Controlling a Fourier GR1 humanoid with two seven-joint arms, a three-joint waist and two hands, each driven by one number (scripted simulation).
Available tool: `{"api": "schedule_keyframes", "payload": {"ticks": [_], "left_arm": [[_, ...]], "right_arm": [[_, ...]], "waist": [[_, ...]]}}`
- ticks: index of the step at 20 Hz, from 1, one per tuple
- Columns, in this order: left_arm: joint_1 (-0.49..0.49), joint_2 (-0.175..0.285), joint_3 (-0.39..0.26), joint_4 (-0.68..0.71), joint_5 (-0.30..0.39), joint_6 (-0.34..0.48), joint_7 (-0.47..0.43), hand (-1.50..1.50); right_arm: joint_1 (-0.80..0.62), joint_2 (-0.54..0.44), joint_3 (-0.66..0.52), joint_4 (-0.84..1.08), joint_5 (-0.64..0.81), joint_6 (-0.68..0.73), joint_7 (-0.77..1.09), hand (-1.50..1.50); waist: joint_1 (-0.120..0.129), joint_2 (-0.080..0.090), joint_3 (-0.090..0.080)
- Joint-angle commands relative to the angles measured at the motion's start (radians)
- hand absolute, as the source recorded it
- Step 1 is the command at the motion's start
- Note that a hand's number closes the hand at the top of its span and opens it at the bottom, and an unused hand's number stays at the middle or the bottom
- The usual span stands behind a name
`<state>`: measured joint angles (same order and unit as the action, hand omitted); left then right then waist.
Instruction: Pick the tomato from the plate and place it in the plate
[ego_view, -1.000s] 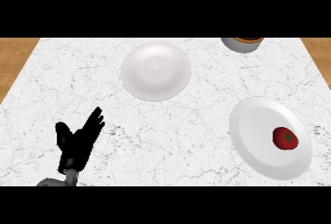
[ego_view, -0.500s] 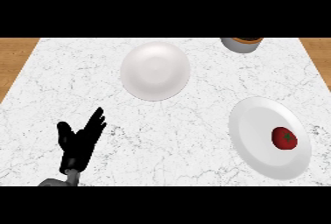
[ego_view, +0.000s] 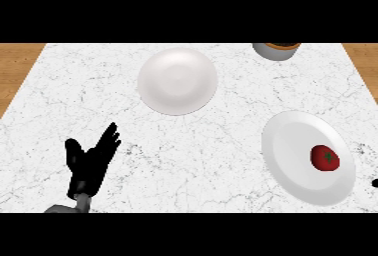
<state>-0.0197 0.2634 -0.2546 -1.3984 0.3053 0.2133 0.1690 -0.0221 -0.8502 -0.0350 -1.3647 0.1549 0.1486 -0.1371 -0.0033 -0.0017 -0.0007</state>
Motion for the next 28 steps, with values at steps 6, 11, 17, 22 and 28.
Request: {"api": "schedule_keyframes", "payload": {"ticks": [6,11,17,22,28], "left_arm": [[0.046,-0.05,-0.01,-0.044,-0.054,-0.007,0.012,0.0],[0.033,-0.051,0.025,-0.118,-0.085,-0.001,0.108,0.0],[0.093,-0.041,0.083,-0.03,-0.077,-0.104,-0.039,0.0],[0.048,-0.106,0.079,0.029,-0.133,-0.08,-0.045,0.0],[0.011,-0.107,0.118,0.034,-0.141,-0.111,0.026,0.0]], "right_arm": [[0.076,0.136,0.055,-0.094,0.12,0.021,0.104,-1.5],[-0.002,0.194,0.033,-0.027,0.201,0.062,0.094,-1.5],[0.024,0.211,0.023,-0.071,0.309,0.042,0.153,-1.5],[0.008,0.256,0.004,-0.013,0.399,0.027,0.149,-1.5],[-0.13,0.318,-0.013,0.157,0.453,0.053,0.106,-1.5]], "waist": [[0.001,0.0,0.001],[0.006,0.001,0.001],[0.003,0.001,0.0],[0.003,0.001,0.001],[0.007,0.002,0.001]]}}
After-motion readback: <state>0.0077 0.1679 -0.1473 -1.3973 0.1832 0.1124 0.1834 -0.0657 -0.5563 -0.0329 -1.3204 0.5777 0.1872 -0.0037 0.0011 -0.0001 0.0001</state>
